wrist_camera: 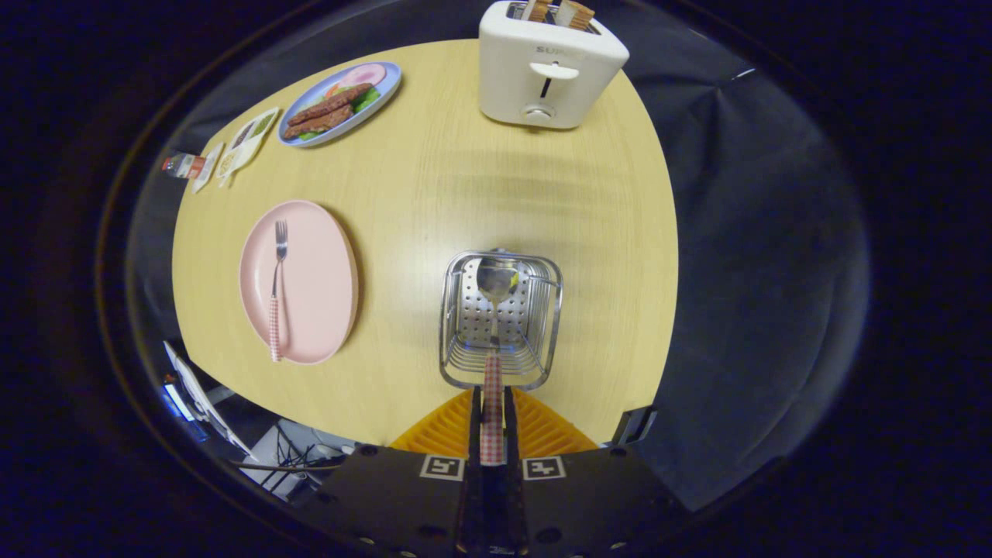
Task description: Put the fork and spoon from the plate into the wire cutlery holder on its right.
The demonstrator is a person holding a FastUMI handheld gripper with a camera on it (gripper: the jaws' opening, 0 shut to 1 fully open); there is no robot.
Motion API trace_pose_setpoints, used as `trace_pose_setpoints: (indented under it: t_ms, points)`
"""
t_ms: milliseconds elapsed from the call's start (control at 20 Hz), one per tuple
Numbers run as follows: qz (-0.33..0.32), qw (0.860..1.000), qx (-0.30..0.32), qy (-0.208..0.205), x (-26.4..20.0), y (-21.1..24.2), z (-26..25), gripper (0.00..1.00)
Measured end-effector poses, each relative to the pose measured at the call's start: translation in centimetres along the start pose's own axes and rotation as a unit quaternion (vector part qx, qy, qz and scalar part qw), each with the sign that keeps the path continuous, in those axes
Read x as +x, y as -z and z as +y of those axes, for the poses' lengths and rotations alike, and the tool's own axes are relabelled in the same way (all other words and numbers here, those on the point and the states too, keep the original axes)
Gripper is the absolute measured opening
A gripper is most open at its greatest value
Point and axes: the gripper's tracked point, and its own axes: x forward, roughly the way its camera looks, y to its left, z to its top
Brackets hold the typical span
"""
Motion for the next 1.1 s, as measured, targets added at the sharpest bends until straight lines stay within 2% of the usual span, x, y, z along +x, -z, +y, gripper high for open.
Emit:
trace_pose_setpoints:
  t_ms: [150, 250, 300, 350, 450, 650, 800, 850, 900, 1000, 1100]
  points:
    - [-0.037, 0.999, -0.012, 0.005, -1.0, -1.0, 0.7, 0.12]
    - [-0.06, 0.998, -0.025, 0.005, -1.8, -1.6, 1.7, 0.17]
    - [-0.069, 0.997, -0.027, 0.009, -2.3, -1.7, 2.1, 0.27]
    - [-0.078, 0.997, -0.027, 0.011, -2.7, -1.9, 2.6, 0.3]
    - [-0.104, 0.994, -0.028, 0.005, -3.7, -2.3, 4.2, 0.33]
    - [-0.172, 0.984, -0.036, -0.022, -5.4, -3.3, 8.8, 0.54]
    - [-0.211, 0.976, -0.044, -0.036, -5.7, -3.7, 12.5, 0.78]
    - [-0.22, 0.974, -0.044, -0.042, -5.6, -3.8, 13.7, 0.82]
    - [-0.227, 0.972, -0.043, -0.048, -5.4, -3.8, 15.0, 0.92]
    - [-0.244, 0.967, -0.045, -0.055, -4.8, -3.8, 17.3, 0.99]
    - [-0.257, 0.964, -0.046, -0.057, -3.5, -3.7, 19.5, 0.99]
